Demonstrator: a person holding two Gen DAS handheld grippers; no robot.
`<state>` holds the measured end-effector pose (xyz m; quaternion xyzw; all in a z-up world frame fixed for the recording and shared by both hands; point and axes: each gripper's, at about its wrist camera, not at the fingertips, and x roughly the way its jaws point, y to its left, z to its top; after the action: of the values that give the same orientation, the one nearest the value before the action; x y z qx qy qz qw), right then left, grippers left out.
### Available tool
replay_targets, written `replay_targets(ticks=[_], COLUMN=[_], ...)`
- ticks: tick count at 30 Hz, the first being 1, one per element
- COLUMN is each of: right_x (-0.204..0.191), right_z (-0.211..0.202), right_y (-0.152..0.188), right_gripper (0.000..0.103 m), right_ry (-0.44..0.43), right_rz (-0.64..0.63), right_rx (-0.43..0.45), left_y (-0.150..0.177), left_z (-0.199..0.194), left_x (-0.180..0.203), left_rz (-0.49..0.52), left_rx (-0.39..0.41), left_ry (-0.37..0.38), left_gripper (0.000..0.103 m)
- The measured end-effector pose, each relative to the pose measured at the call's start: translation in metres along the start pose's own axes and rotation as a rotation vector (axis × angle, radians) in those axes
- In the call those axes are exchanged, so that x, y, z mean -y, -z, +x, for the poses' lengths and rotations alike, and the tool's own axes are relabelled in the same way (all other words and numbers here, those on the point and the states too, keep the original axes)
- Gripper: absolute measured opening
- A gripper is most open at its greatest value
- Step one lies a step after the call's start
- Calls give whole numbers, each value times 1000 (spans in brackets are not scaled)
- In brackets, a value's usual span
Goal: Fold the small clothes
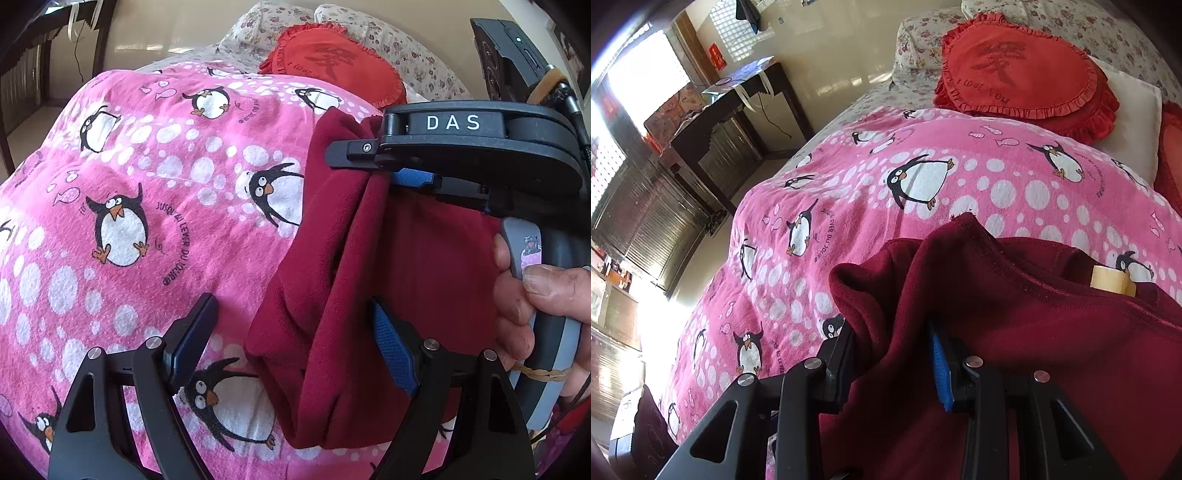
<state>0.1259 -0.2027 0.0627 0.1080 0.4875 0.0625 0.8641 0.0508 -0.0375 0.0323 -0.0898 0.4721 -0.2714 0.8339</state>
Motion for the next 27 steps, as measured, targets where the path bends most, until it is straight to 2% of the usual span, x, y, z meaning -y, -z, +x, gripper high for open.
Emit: replay_targets(ticks=[4, 6, 8, 9, 11, 20, 27], right_x=[0, 1, 0, -1, -1, 12, 28], right_z=[-2, -6, -13, -16, -25, -67, -100], right_y=[1, 2, 3, 4, 6, 15, 22], right_gripper=[35, 30, 25, 23, 21, 20, 20], right_ry=[-3, -14, -33, -39, -50, -91, -102], right_rz=[0, 4, 2, -3, -10, 18, 46], right_rx=[3, 11, 22, 27, 40, 97, 147], left_y=[-2, -2, 2, 3, 2, -3, -1], left_z=[3, 4, 3, 1, -5, -26, -45], left_x=[2, 7, 13, 16, 24, 48, 78], left_rz=[2, 19, 44, 54, 82, 128, 183], left_rx=[0, -4, -22, -24, -7, 28, 48], left_ry=[-1, 1, 32, 25, 15, -3, 29], left_gripper=[83, 77, 47, 45, 34, 26, 25])
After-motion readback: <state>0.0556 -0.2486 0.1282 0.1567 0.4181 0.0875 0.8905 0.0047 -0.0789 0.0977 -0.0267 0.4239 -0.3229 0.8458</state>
